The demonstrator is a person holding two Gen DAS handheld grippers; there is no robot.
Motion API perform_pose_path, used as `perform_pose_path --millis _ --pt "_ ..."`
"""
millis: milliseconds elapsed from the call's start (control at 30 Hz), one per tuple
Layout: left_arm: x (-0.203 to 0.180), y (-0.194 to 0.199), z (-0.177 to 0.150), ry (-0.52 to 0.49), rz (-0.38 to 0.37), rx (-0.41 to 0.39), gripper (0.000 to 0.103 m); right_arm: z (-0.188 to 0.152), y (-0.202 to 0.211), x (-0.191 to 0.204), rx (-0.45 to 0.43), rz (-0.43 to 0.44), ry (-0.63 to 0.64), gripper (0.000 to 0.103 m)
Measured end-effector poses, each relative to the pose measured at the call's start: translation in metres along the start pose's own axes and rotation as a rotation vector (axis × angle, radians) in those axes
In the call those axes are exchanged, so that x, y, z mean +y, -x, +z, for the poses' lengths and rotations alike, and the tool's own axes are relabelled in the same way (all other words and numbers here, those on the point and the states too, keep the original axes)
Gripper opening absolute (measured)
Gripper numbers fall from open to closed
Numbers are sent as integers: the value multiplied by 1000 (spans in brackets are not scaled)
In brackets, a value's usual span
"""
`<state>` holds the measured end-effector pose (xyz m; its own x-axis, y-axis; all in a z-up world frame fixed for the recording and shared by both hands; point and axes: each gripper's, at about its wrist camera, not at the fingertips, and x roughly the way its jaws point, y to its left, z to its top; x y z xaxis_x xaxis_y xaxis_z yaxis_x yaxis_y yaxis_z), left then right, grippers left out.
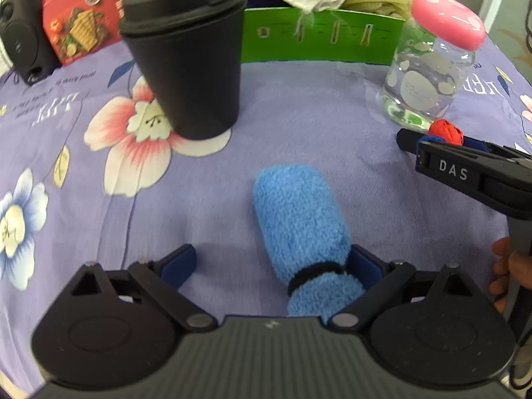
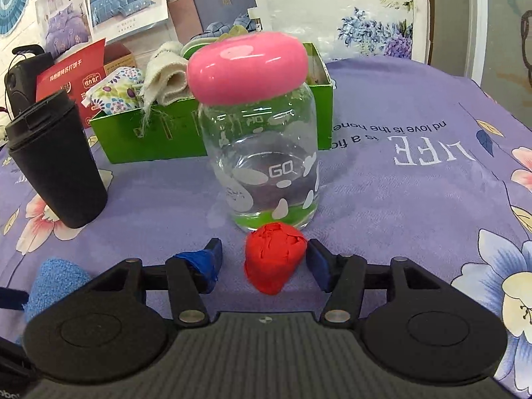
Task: Organize soft objects
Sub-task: 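Grasp the blue towel roll with the left gripper while the right grasps the red pom-pom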
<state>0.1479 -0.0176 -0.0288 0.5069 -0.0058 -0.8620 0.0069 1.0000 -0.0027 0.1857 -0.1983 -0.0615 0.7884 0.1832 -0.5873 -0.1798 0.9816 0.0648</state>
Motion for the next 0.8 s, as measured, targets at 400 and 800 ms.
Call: perform_pose_path --millis 400,800 --pt "-8 8 -9 -10 28 0 97 -3 0 -6 -40 29 -44 46" --pt "15 37 -13 11 -207 -47 29 -26 58 -22 -102 166 -111 18"
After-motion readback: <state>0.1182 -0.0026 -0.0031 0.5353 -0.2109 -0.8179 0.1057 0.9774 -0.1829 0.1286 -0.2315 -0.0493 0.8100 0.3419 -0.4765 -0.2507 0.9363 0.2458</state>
